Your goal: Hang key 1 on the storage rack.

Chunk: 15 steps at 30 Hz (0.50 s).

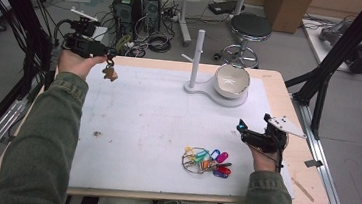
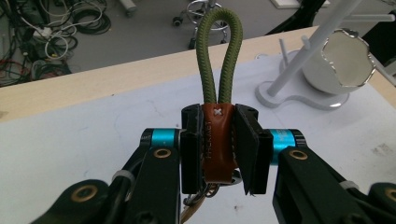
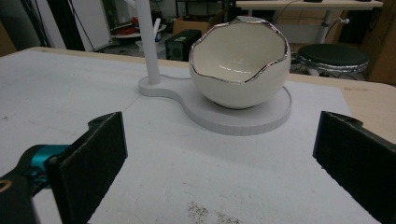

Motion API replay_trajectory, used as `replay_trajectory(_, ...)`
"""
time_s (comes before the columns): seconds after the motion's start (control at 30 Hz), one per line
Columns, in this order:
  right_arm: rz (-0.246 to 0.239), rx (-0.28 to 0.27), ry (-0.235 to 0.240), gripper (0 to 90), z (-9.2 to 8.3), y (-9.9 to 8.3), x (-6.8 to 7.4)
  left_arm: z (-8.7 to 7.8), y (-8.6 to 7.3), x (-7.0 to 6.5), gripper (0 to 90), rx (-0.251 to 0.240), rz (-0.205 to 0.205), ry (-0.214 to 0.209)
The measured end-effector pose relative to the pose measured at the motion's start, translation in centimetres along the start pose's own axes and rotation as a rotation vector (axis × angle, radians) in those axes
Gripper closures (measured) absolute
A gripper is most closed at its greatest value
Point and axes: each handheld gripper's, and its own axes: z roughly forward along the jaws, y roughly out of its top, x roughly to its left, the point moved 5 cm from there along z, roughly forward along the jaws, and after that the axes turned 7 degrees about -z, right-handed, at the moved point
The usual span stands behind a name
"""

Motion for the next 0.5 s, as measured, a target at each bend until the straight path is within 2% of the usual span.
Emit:
replay_trajectory(0.1, 0.003, 0.001, 0.000, 1.8, 0.0, 0.0, -0.1, 0.2, 0.3, -0.3, 72.4, -0.011, -0.011, -0.019)
replay_trajectory(0.27, 0.009, 0.000, 0.000, 1.9, 0.0, 0.0, -0.1, 0.9, 0.7, -0.8, 72.4, -0.009, -0.011, -0.027)
replay_trajectory(0.5, -0.006, 0.008, 0.001, 1.9, 0.0, -0.1, 0.1, 2.2, 1.2, -2.2, 72.4, 0.000, 0.007, -0.048)
